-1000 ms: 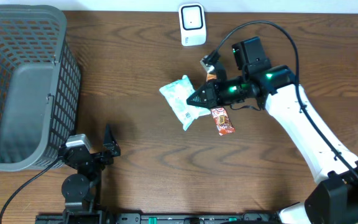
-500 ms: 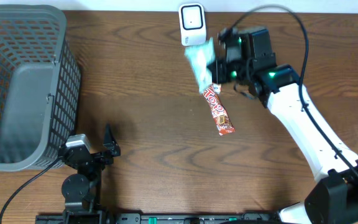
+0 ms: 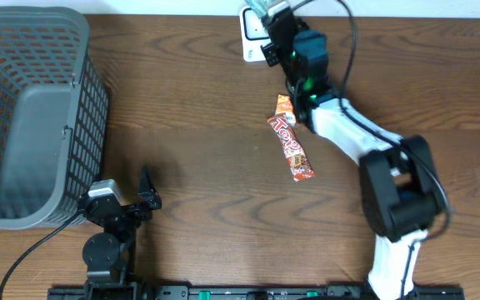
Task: Scan the item barcode
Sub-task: 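Hold the wipes pack up at the white scanner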
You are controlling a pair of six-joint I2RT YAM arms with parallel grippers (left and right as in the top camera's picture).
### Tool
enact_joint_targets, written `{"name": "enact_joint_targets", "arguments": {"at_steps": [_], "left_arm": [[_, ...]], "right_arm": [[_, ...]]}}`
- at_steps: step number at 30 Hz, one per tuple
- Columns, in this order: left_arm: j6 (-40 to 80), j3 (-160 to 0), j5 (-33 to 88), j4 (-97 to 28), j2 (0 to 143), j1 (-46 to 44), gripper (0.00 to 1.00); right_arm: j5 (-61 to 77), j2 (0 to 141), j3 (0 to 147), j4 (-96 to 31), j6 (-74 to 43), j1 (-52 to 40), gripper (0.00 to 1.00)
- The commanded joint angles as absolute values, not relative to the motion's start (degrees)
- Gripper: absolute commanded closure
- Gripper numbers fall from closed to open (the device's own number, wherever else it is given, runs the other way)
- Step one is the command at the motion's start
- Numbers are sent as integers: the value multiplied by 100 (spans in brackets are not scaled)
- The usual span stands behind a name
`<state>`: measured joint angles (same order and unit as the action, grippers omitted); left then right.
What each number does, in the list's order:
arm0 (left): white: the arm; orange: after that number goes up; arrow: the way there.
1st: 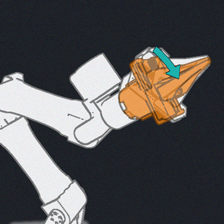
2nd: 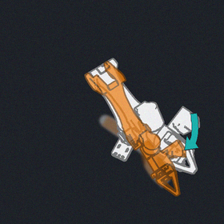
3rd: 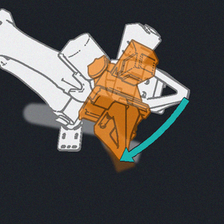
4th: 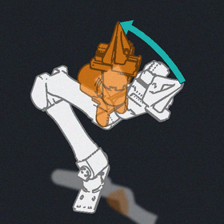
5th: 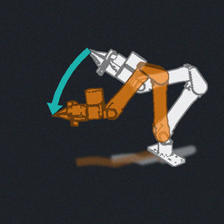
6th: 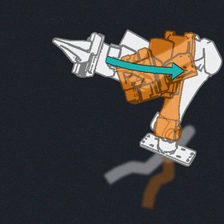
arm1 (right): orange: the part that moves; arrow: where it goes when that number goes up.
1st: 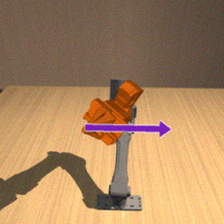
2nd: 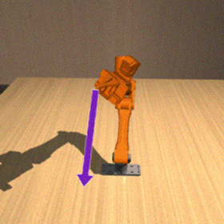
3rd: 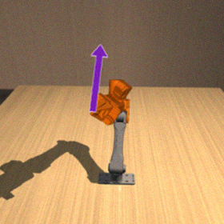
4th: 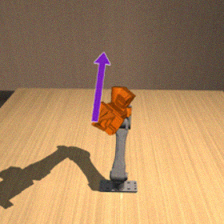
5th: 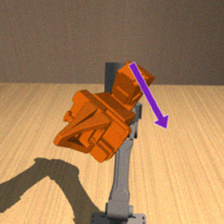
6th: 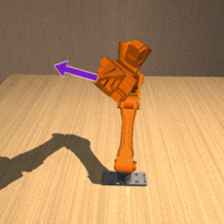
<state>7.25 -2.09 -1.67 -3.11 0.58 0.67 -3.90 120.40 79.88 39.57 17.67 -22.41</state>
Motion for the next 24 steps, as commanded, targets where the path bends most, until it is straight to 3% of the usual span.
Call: {"name": "enact_joint_targets", "arguments": {"at_steps": [1, 15, 24], "left_arm": [[650, -23, -198, -399, 23, 56, 2], [650, -23, -196, -399, 23, 56, 2], [650, -23, -196, -399, 23, 56, 2]], "right_arm": [[-574, 12466, 8350, 4427, 2460, -2241, 99], [-928, 14591, 10350, 4381, 4987, -2561, 99], [-1782, 14344, 10350, 3785, 4976, -2829, 99]]}}
